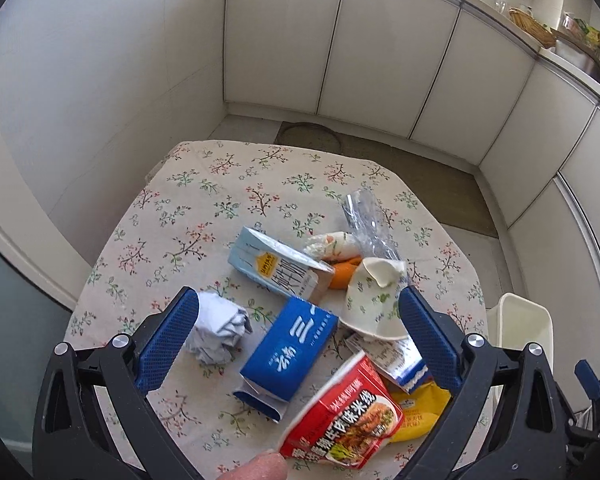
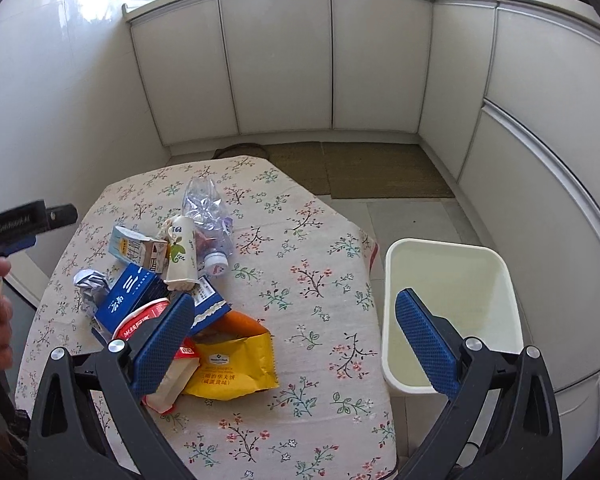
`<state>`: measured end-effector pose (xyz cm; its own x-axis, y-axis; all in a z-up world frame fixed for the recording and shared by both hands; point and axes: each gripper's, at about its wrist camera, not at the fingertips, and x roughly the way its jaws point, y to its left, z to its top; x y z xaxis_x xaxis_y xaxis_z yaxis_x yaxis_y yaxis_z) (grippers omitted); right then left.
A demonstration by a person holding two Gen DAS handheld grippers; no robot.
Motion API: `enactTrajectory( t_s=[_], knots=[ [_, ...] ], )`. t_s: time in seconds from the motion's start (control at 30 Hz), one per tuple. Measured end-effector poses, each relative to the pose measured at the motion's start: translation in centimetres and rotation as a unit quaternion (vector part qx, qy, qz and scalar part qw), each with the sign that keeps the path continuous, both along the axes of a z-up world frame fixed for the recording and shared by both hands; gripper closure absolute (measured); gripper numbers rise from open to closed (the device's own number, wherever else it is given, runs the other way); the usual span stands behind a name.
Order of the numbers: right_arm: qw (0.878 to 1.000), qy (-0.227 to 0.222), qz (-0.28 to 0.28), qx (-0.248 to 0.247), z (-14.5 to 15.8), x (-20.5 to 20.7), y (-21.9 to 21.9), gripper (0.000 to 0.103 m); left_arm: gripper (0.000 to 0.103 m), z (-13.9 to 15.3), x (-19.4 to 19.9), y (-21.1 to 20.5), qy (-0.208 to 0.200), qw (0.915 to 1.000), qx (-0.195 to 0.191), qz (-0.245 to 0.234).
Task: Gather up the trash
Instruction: 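Grasp the crumpled white paper with the left gripper while the right gripper approaches the white cup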
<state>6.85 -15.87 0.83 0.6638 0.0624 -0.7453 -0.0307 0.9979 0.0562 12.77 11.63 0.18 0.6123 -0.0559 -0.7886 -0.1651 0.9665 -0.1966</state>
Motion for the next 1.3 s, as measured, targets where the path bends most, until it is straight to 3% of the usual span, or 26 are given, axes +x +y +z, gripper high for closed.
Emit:
enactTrajectory(
  t_s=[0.1, 0.23, 0.3, 0.4, 0.53, 0.73, 0.77, 0.87, 0.97, 1.0, 1.3],
  knots=[
    [0.999, 0.021, 0.013, 0.025, -0.8, 1.4, -0.4, 0.006, 0.007, -1.2, 1.8, 3.0, 0.025, 0.9991, -0.031, 0.014],
    [0.997, 0.041, 0.027, 0.056, -3.4, 2.2, -0.8, 0.006, 0.007, -6.1, 2.4, 6.7, 0.087, 0.9914, -0.072, 0.067],
    [0.996, 0.06, 0.028, 0.064, -4.3, 2.6, -0.7, 0.006, 0.007, -8.1, 3.0, 7.7, 0.127, 0.9857, -0.081, 0.075],
    [0.994, 0.074, 0.03, 0.072, -5.1, 3.2, -0.6, 0.006, 0.007, -9.5, 3.2, 8.2, 0.157, 0.9815, -0.08, 0.075],
    [0.994, 0.083, 0.025, 0.07, -5.8, 4.0, -0.5, 0.006, 0.007, -11.1, 3.6, 7.8, 0.173, 0.9779, -0.096, 0.067],
    [0.992, 0.101, 0.026, 0.071, -6.8, 4.6, 0.0, 0.006, 0.007, -13.2, 3.8, 8.8, 0.194, 0.9618, -0.159, 0.11],
    [0.992, 0.101, 0.025, 0.068, -6.9, 4.6, 0.2, 0.006, 0.008, -13.4, 3.7, 8.9, 0.195, 0.9594, -0.166, 0.117],
    [0.993, 0.101, 0.023, 0.061, -7.1, 4.8, 0.2, 0.006, 0.027, -14.3, 3.8, 9.2, 0.21, 0.9517, -0.183, 0.13],
    [0.992, 0.105, 0.018, 0.061, -7.4, 5.1, 0.2, 0.006, 0.039, -13.9, 3.7, 9.3, 0.202, 0.9539, -0.181, 0.129],
    [0.992, 0.105, 0.017, 0.061, -7.5, 5.3, 0.2, 0.006, 0.051, -13.5, 3.7, 9.4, 0.194, 0.956, -0.18, 0.127],
    [0.992, 0.078, 0.059, 0.078, -6.9, 7.6, 4.0, 0.006, 0.053, -11.0, 2.5, 8.8, 0.163, 0.9656, -0.178, 0.096]
  ],
)
